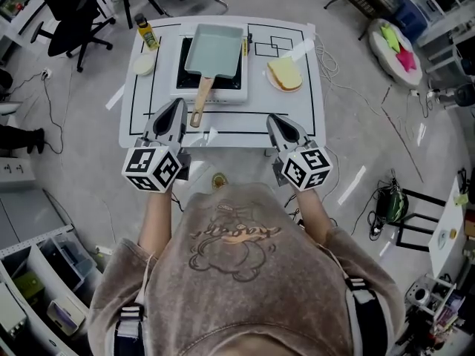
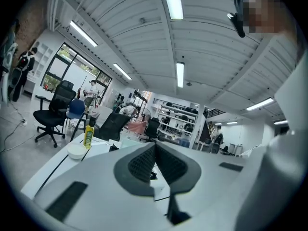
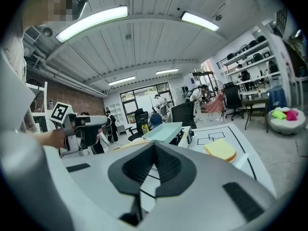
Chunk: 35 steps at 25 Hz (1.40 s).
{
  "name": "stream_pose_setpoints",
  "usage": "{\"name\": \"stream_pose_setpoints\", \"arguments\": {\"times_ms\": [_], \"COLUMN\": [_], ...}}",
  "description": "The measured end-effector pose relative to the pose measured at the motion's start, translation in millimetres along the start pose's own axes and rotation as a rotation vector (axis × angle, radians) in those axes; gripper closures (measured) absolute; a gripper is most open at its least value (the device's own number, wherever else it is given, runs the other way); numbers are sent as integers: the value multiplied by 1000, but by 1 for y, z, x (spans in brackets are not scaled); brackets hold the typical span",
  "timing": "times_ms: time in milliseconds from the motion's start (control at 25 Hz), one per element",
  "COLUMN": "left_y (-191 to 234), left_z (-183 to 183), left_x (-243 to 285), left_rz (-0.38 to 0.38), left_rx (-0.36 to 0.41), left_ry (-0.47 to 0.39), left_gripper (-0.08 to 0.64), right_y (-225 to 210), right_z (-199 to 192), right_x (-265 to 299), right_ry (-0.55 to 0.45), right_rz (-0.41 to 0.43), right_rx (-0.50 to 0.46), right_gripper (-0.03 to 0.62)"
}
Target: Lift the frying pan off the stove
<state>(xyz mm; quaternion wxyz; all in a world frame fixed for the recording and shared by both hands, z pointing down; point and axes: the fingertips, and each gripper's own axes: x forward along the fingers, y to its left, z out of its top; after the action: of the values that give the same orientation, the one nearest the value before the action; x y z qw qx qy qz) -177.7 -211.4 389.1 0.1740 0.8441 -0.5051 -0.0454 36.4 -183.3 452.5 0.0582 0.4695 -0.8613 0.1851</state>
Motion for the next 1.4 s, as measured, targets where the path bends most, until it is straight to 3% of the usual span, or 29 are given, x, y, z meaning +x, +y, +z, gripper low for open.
{"name": "stream_pose_setpoints", "arguments": {"times_ms": [760, 1400], "left_y": [-12, -27], "left_z": [2, 1], "left_x": [17, 14], "left_rz": [103, 153], "left_rx": [51, 47], "left_ry": [-7, -32], "left_gripper": [552, 551], "right_y": [-20, -27], "right_z": [23, 26], "right_x": [14, 11], "right_ry": [-26, -11], "right_rz": [76, 138], "right_rx": [1, -19], "right_gripper": [594, 594]}}
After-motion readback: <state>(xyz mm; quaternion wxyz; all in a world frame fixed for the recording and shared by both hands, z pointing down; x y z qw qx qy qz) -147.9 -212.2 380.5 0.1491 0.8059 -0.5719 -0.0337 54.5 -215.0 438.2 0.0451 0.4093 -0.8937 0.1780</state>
